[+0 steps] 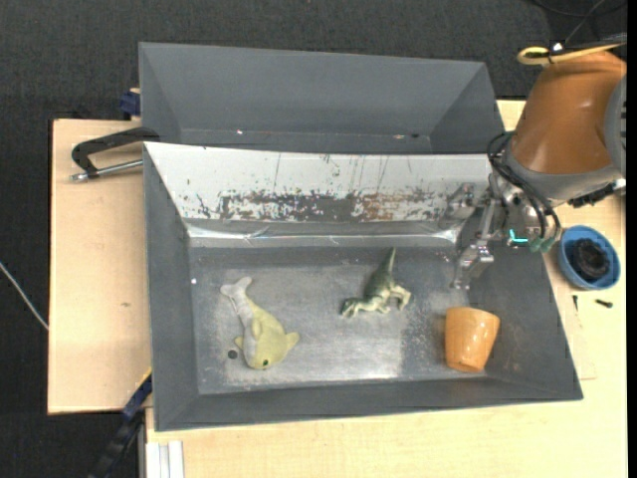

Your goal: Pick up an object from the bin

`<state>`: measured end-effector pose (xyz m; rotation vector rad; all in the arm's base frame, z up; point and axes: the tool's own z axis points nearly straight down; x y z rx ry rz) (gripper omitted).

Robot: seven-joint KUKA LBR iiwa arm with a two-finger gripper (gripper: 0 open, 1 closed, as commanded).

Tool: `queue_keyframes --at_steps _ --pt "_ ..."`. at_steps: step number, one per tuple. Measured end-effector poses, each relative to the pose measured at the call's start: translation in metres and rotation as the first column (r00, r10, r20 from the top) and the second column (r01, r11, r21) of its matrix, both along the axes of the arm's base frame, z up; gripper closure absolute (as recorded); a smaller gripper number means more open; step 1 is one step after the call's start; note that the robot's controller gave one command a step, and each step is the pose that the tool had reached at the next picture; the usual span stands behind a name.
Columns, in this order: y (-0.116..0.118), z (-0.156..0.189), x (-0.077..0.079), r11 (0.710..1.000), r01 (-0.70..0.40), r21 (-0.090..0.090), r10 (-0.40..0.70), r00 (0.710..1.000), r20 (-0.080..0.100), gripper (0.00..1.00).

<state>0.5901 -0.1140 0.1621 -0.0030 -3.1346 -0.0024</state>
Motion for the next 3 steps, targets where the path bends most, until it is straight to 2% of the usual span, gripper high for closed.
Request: queue_keyframes --at_steps 1,2,3 --pt "0.047 -0.091 -0.005 0.999 0.051 -0.001 -0.051 0.999 0.009 0.00" --pt "0.046 -0.088 -0.004 0.999 0.052 -0.002 -0.052 0.999 0.010 1.00" --pt "0.017 -0.081 -0.023 1.000 -0.031 -0.002 0.031 0.999 0.007 1.00"
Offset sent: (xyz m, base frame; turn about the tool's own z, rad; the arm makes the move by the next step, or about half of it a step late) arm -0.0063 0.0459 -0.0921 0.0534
